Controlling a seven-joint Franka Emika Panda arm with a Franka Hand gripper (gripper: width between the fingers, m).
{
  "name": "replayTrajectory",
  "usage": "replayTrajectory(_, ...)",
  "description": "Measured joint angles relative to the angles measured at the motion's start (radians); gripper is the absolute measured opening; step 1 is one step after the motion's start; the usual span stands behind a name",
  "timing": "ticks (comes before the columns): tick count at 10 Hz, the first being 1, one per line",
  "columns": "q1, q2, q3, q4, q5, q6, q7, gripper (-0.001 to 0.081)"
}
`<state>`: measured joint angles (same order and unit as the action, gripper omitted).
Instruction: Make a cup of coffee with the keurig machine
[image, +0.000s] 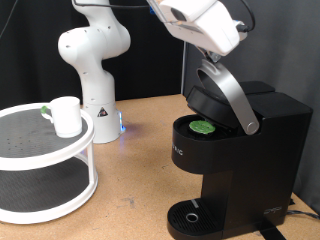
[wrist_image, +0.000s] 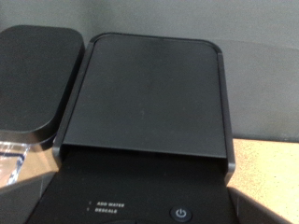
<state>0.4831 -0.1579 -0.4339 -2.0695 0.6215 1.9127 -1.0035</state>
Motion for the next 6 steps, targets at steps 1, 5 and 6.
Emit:
replayTrajectory(1,-0.001,0.004,-0.012,-0.002,0.002,-0.012,-0.021,0.0001)
replayTrajectory(5,-0.005,0.025,-0.057,-0.013,0.019,-0.03,-0.09,0.0001)
replayTrajectory(6,-0.007,0.029,-0.065,-0.018,0.018,-0.03,-0.094,0.0001)
